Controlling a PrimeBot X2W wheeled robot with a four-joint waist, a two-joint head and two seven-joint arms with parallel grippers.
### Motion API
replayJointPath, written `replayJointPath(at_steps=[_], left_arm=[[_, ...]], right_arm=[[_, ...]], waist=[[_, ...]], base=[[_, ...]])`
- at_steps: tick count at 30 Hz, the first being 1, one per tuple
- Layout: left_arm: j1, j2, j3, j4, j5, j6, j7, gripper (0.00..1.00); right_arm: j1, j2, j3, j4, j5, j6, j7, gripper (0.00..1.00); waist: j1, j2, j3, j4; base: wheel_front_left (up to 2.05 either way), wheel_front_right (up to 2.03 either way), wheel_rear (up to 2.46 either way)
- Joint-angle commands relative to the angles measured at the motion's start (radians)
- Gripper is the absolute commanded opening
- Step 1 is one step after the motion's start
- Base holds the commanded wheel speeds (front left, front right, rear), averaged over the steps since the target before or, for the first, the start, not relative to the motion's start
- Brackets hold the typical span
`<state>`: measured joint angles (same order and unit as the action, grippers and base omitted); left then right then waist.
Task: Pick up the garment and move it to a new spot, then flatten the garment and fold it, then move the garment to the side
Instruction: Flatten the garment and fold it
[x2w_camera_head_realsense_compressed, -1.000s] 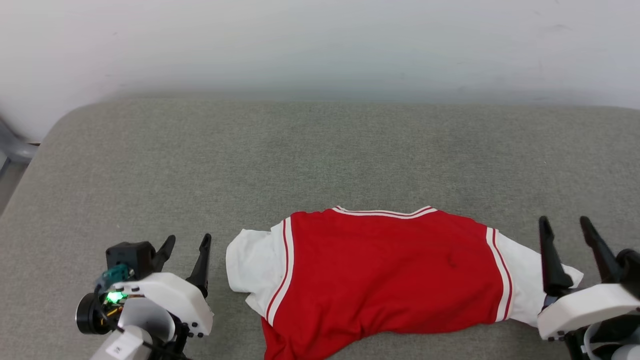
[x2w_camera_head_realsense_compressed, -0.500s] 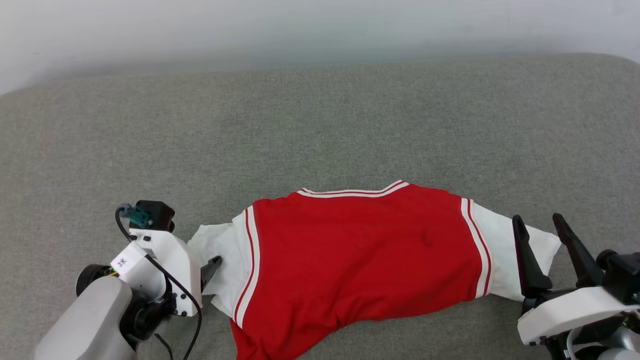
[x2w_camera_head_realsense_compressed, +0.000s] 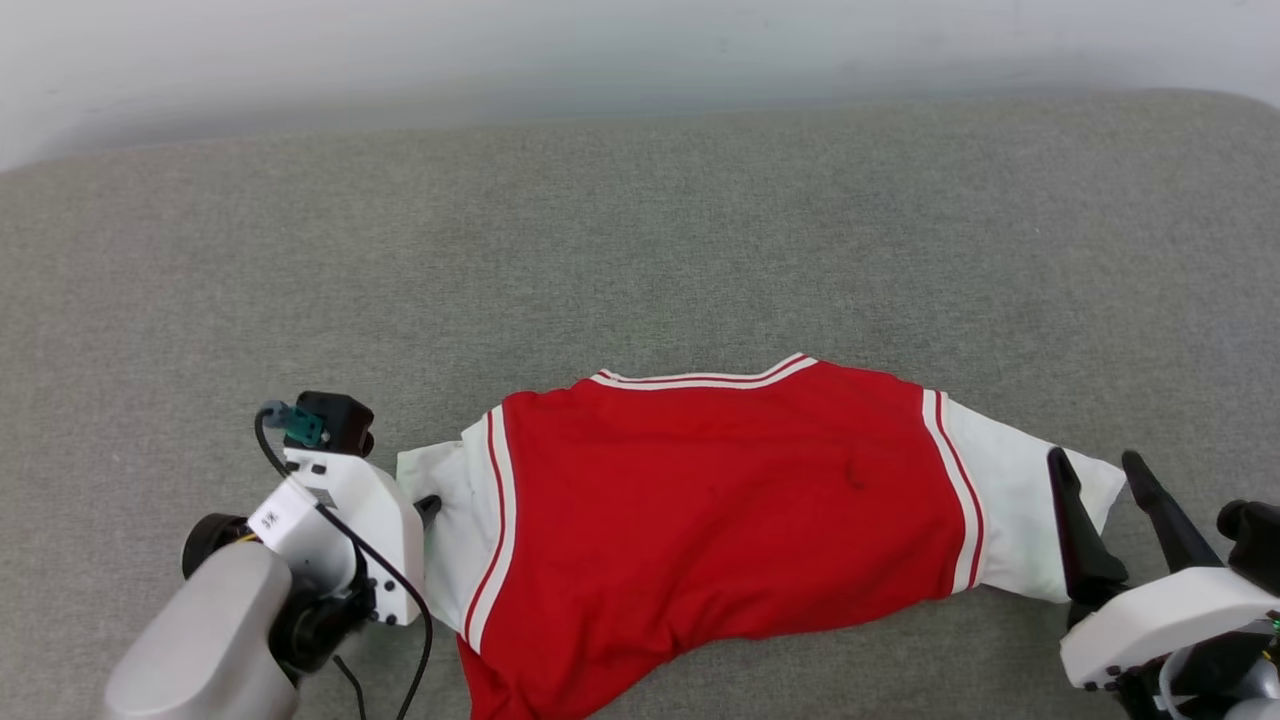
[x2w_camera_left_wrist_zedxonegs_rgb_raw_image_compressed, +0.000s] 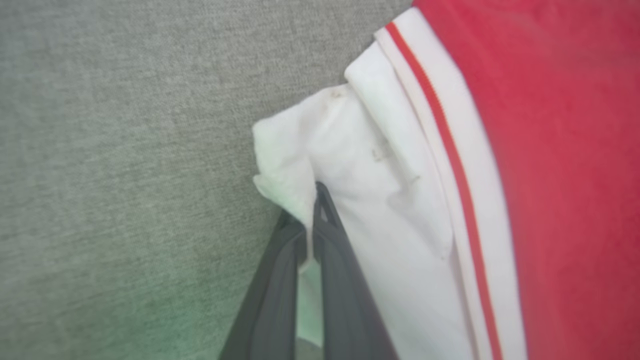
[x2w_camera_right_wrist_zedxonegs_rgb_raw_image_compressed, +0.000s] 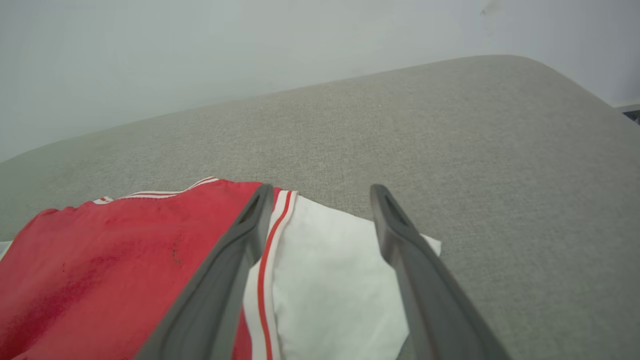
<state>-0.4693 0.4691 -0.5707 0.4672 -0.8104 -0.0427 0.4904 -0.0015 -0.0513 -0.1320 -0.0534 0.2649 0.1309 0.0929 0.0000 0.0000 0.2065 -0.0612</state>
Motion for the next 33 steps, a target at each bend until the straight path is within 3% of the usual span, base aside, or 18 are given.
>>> replayJointPath(at_steps=[1,8,14,26,27,33], left_arm=[[0.027,-0.015,-0.007,0.012,0.011,0.010,-0.017,0.00],[0.033,-0.009,0.045,-0.051,0.041,0.055,-0.182,0.00],[0.045,0.011,0.055,-0.158,0.060,0.085,-0.217,0.00],[0.049,0.026,0.046,-0.292,0.067,0.112,-0.190,0.00],[0.052,0.026,0.044,-0.294,0.067,0.112,-0.188,0.00],[0.053,0.035,0.057,-0.298,0.079,0.129,-0.223,0.00]], right_arm=[[-0.017,0.002,-0.015,0.014,0.009,0.000,0.016,1.00],[-0.068,-0.015,-0.167,0.164,0.015,0.000,0.292,1.00],[-0.149,-0.078,-0.182,0.249,-0.007,0.000,0.534,1.00],[-0.246,-0.120,-0.112,0.404,-0.001,0.000,0.724,1.00],[-0.246,-0.116,-0.106,0.411,0.003,0.000,0.727,0.00],[-0.276,-0.145,-0.097,0.369,-0.003,0.000,0.668,0.00]], waist=[[0.0000,0.0000,-0.008,0.008],[0.0000,0.0000,-0.030,0.036],[0.0000,0.0000,-0.025,0.062],[0.0000,0.0000,0.023,0.103],[0.0000,0.0000,0.023,0.105],[0.0000,0.0000,0.004,0.108]], base=[[0.00,0.00,0.00],[0.00,0.00,0.00],[0.00,0.00,0.00],[0.00,0.00,0.00],[0.00,0.00,0.00],[0.00,0.00,0.00]])
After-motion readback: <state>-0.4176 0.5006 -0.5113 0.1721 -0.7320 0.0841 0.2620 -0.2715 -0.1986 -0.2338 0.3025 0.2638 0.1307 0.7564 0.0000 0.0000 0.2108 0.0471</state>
